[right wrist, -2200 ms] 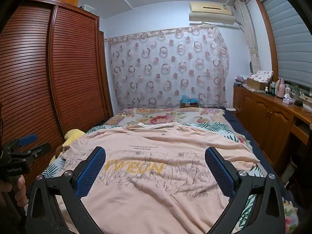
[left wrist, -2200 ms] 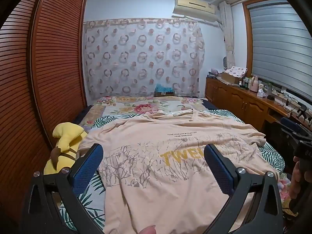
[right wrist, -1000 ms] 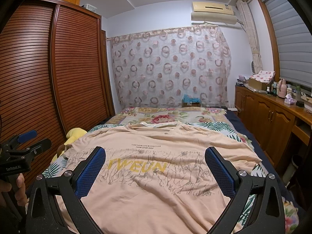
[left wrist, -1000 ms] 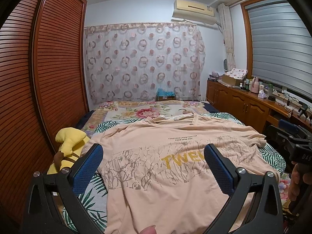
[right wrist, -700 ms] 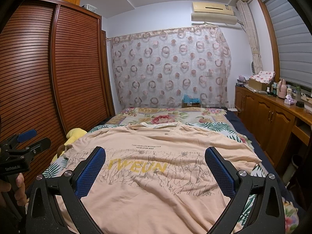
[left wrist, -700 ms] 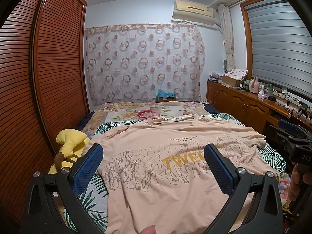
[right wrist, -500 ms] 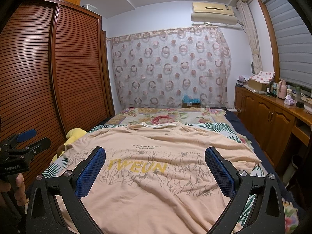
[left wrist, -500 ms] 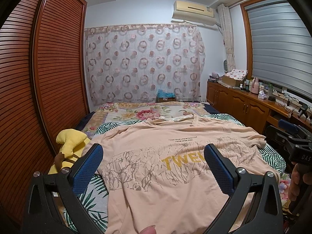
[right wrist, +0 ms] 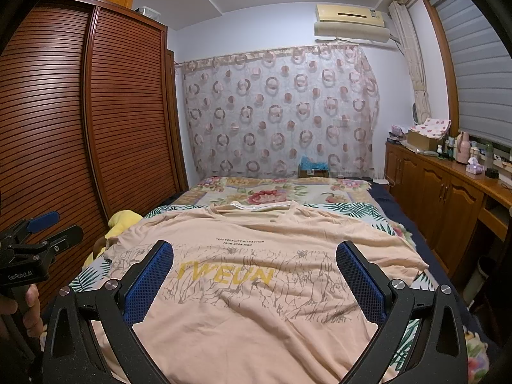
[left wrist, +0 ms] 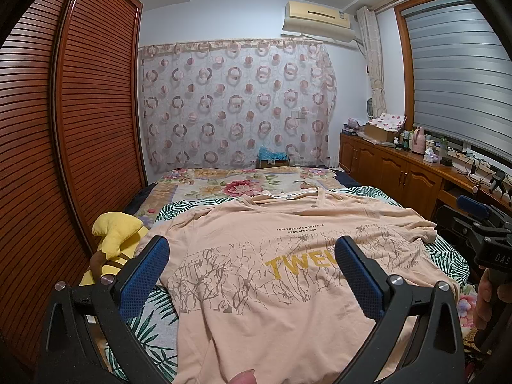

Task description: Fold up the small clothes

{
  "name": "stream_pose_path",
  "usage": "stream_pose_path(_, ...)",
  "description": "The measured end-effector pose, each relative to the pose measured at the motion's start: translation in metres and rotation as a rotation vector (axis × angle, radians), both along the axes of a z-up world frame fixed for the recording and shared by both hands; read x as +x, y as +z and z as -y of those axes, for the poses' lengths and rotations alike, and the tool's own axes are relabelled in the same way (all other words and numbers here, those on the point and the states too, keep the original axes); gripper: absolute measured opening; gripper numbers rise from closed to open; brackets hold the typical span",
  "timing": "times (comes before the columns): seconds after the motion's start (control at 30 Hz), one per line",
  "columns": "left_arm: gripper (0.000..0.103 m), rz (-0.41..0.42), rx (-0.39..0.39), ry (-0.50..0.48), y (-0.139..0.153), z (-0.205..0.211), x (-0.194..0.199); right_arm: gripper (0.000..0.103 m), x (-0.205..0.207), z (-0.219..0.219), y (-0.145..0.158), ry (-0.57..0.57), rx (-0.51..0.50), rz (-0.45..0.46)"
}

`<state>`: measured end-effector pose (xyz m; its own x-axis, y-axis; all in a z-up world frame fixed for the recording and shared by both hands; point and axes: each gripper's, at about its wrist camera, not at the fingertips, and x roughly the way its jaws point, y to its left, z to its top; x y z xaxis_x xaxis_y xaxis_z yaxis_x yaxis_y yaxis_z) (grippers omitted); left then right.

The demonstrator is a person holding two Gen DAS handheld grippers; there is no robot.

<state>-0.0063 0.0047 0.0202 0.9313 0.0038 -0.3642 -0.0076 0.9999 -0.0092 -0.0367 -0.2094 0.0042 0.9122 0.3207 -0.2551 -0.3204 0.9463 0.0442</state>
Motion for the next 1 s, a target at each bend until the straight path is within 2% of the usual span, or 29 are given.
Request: stream_pose_path(1.0,0.103,0.0,0.003,0.002,0.012,-0.003,0.001,0.102,0.0,0.0,0.0,0.004,0.001,-0.003)
